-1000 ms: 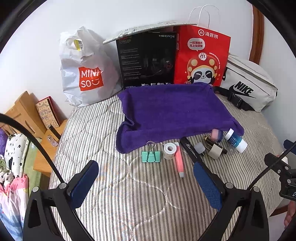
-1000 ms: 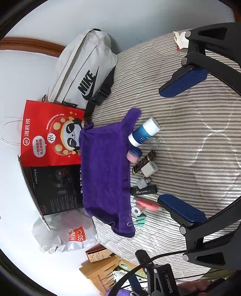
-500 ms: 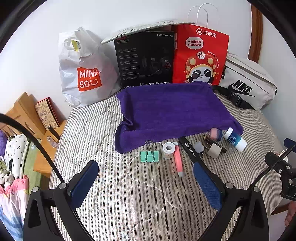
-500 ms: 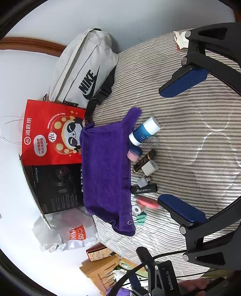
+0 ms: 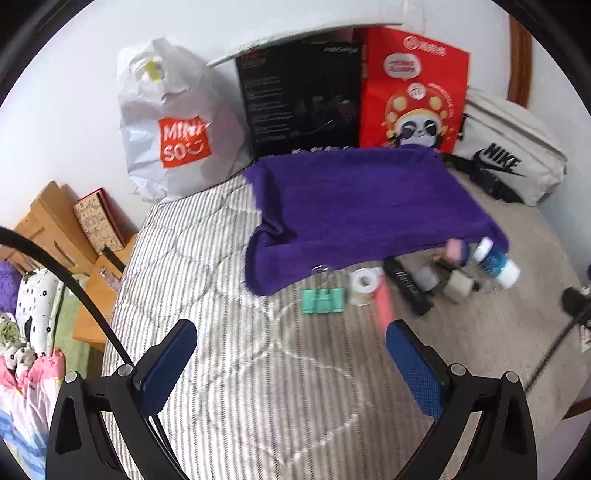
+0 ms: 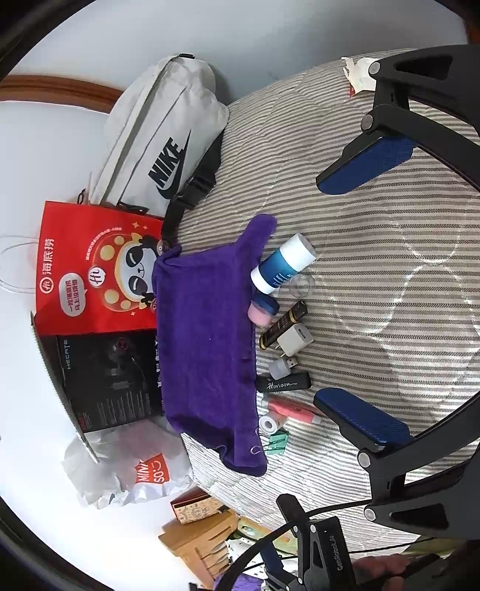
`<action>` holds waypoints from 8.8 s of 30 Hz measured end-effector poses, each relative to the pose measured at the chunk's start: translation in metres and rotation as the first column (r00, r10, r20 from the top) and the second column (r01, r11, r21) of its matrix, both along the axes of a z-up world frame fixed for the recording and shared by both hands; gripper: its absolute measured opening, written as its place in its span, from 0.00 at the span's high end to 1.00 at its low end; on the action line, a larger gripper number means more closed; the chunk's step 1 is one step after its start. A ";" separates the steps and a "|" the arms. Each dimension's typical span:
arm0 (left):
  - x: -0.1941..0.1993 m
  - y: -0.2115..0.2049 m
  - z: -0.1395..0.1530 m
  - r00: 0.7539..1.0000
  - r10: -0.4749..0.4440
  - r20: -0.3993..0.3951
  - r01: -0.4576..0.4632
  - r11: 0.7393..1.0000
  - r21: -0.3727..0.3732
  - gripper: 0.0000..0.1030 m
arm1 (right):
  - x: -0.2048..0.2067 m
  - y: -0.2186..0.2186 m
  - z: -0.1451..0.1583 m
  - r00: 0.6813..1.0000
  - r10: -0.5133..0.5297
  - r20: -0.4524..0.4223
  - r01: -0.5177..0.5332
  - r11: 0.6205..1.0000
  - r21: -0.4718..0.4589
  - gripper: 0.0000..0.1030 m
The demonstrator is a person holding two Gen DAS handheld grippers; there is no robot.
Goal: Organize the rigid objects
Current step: 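Close the left tool on the green binder clip while the right tool grasps the blue-and-white bottle, then carry the clip over the purple towel with the left tool while the right tool sets the bottle on it, then open the left tool to drop the clip onto the towel, then grasp the white tape roll with the left tool while the right tool grasps the clear cup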
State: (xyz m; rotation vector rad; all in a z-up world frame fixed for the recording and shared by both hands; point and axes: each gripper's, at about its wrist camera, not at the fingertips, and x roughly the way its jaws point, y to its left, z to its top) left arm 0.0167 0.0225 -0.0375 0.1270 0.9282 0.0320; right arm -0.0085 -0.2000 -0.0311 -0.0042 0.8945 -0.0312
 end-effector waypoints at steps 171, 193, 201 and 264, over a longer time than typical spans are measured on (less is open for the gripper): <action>0.170 0.056 -0.043 0.999 -0.040 0.007 0.040 0.955 -0.295 0.62 | 0.323 -0.011 -0.114 0.973 0.134 -0.187 -0.131 0.991 0.025 0.65; 0.232 0.026 -0.060 0.996 -0.083 -0.024 0.071 0.945 -0.319 0.62 | 0.222 -0.029 -0.056 0.985 0.124 -0.122 -0.111 0.988 0.109 0.43; 0.264 0.004 -0.074 0.994 -0.074 -0.074 0.052 0.964 -0.261 0.62 | 0.163 -0.039 -0.052 0.988 0.100 -0.115 -0.080 0.983 0.168 0.43; 0.098 -0.014 -0.105 0.971 -0.219 -0.095 0.200 0.964 -0.176 0.50 | 0.069 -0.059 -0.078 0.986 0.015 -0.164 0.016 0.983 0.183 0.42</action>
